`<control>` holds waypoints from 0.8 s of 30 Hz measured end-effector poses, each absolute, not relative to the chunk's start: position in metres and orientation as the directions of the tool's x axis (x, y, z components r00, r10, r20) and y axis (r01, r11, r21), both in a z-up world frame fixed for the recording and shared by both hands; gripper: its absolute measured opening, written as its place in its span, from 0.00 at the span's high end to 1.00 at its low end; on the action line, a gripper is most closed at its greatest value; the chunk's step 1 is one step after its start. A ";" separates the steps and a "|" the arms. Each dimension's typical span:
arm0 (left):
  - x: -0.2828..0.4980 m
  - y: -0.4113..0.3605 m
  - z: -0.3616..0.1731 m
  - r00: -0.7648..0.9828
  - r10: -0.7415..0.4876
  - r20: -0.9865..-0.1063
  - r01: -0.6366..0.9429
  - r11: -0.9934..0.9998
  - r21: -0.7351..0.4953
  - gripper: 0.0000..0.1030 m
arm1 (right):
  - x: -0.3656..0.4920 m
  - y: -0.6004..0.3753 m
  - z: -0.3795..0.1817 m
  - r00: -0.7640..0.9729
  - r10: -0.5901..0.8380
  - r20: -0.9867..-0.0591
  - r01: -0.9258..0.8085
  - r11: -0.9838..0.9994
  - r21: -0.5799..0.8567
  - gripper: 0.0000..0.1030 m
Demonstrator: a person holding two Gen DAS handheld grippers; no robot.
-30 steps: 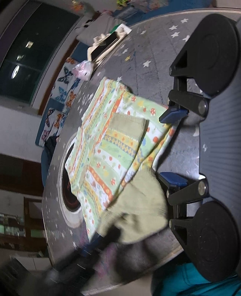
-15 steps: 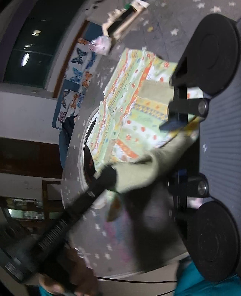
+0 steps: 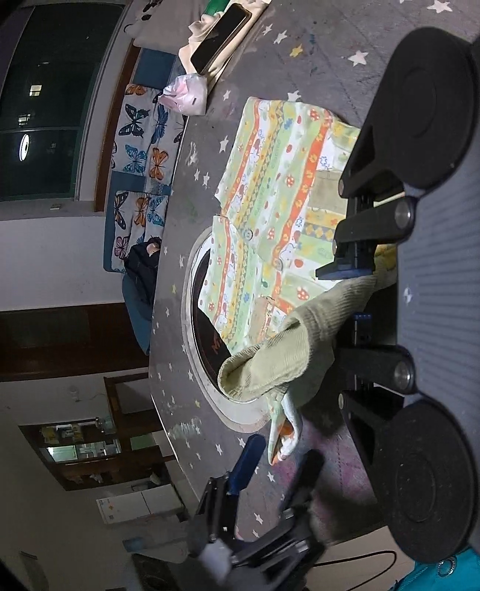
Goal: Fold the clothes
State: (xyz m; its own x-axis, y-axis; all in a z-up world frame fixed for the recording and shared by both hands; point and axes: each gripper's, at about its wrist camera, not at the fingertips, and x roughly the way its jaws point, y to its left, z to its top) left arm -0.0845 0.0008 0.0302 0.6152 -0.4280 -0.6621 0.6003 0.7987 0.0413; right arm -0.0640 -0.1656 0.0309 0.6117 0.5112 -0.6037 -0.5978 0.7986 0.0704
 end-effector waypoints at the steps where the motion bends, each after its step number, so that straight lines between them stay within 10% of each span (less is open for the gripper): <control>1: -0.085 -0.002 0.027 0.631 -0.419 -0.653 0.603 0.794 0.074 0.32 | -0.064 -0.165 0.031 0.613 0.510 -0.604 -0.597 0.799 0.069 0.85; 4: -0.086 -0.009 0.017 0.673 -0.399 -0.623 0.618 0.766 0.176 0.35 | -0.066 -0.166 0.031 0.617 0.508 -0.601 -0.592 0.803 0.071 0.86; 8: -0.083 -0.012 0.002 0.670 -0.392 -0.631 0.650 0.720 0.243 0.82 | -0.073 -0.165 0.030 0.626 0.510 -0.590 -0.588 0.805 0.072 0.91; 10: -0.086 -0.009 0.001 0.665 -0.407 -0.626 0.657 0.717 0.233 0.89 | -0.078 -0.165 0.031 0.634 0.513 -0.579 -0.587 0.806 0.071 0.92; 24: -0.163 0.023 0.055 0.586 -0.561 -0.585 0.732 0.675 0.085 0.93 | -0.150 -0.177 0.082 0.557 0.628 -0.544 -0.700 0.707 0.100 0.94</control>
